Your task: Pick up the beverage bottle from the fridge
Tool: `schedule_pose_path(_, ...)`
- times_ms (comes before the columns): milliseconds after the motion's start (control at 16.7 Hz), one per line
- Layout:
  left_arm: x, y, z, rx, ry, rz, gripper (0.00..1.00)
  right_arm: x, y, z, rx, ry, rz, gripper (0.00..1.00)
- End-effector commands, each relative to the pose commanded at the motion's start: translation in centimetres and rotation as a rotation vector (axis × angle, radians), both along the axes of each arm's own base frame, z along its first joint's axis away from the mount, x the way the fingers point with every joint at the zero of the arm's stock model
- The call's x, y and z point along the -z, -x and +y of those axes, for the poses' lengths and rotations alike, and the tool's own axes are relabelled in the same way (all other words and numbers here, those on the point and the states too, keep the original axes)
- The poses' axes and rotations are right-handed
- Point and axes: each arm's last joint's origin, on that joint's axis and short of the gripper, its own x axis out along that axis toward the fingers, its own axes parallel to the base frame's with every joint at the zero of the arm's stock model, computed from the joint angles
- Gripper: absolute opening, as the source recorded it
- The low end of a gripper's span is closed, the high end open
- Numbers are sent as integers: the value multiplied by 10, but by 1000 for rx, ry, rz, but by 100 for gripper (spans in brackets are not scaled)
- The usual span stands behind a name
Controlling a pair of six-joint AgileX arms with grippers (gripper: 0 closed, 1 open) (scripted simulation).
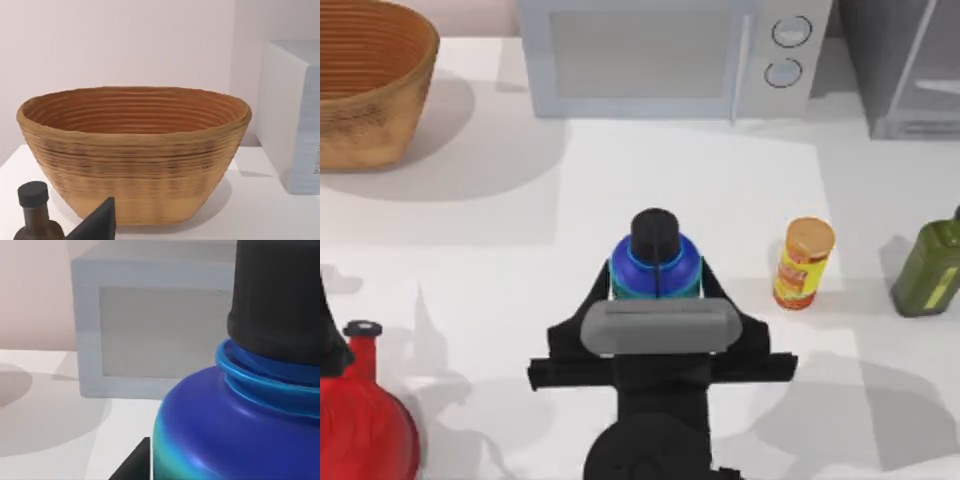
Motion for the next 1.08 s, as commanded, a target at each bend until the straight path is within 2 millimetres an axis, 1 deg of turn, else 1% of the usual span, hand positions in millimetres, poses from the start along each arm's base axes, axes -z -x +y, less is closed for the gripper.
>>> schedule_pose_path(60,0,0,0,0,0,0,100,11,12,12,2,-2,-5,0)
schedule_pose_path(180,0,0,0,0,0,0,100,28,33,28,4,-10,-15,0)
schedule_pose_path(300,0,0,0,0,0,0,100,38,47,36,4,-16,-21,0)
schedule_pose_path(360,0,0,0,0,0,0,100,40,49,38,4,-17,-22,0)
schedule_pose_path(600,0,0,0,0,0,0,100,40,49,38,4,-17,-22,0)
schedule_pose_path(780,0,0,0,0,0,0,100,43,44,38,3,-10,-19,0)
schedule_pose_path(900,0,0,0,0,0,0,100,51,33,39,0,-10,-18,0)
schedule_pose_path(1080,0,0,0,0,0,0,100,65,8,40,0,-18,-19,0)
